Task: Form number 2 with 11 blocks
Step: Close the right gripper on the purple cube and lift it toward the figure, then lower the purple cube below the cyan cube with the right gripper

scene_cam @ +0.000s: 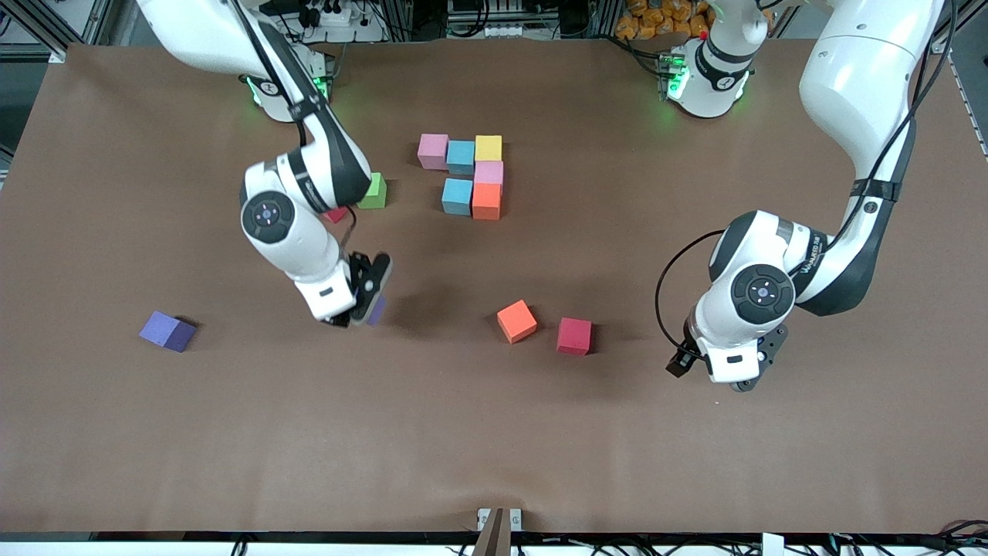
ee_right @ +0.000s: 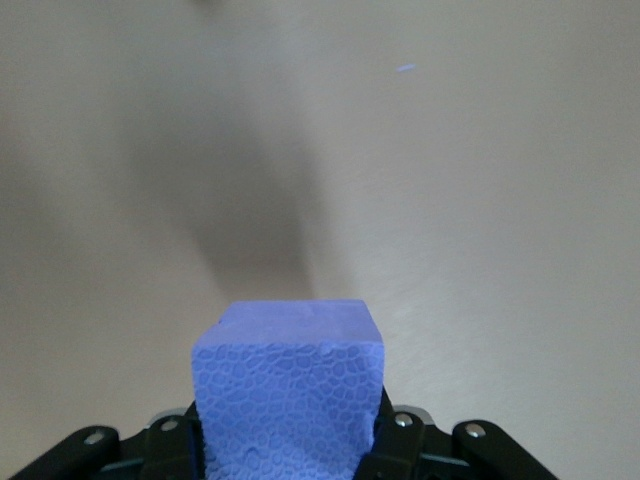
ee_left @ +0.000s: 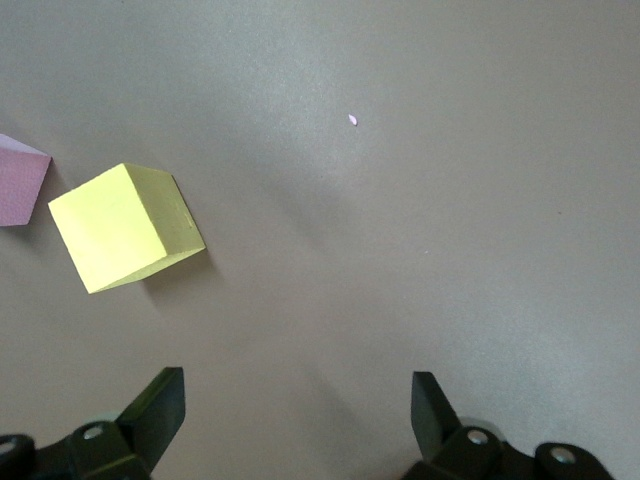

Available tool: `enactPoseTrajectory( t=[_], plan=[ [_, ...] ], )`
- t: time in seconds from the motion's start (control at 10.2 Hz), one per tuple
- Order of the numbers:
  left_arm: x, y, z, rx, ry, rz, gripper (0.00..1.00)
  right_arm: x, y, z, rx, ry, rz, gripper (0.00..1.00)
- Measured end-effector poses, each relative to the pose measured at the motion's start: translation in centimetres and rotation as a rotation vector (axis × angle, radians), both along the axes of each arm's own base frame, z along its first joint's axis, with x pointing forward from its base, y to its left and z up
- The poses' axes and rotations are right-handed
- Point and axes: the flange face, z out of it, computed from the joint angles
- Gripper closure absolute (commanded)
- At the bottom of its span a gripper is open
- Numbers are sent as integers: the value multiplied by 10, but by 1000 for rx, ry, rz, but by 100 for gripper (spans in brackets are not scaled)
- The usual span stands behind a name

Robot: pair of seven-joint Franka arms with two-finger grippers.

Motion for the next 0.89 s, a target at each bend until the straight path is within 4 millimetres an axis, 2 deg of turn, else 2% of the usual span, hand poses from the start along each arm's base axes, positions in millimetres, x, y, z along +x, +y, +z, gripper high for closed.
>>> enactPoseTrajectory(
  t=[0.1, 0.3, 0.59, 0.69, 0.89],
  plan=[
    [0, 0, 0, 0, 0, 0, 0, -18, 7, 1, -6, 20, 62, 69],
    [0, 0, -1, 0, 1, 0, 0, -60, 34, -1, -17, 49, 159, 69],
    [0, 0, -1, 0, 1, 0, 0, -116, 77, -19, -45, 90, 277, 69],
    [0, 0, -1, 0, 2, 1, 0, -130, 85, -26, -55, 104, 304, 69],
    [0, 0, -1, 0, 2, 1, 0, -149, 84, -40, -74, 134, 321, 69]
  ],
)
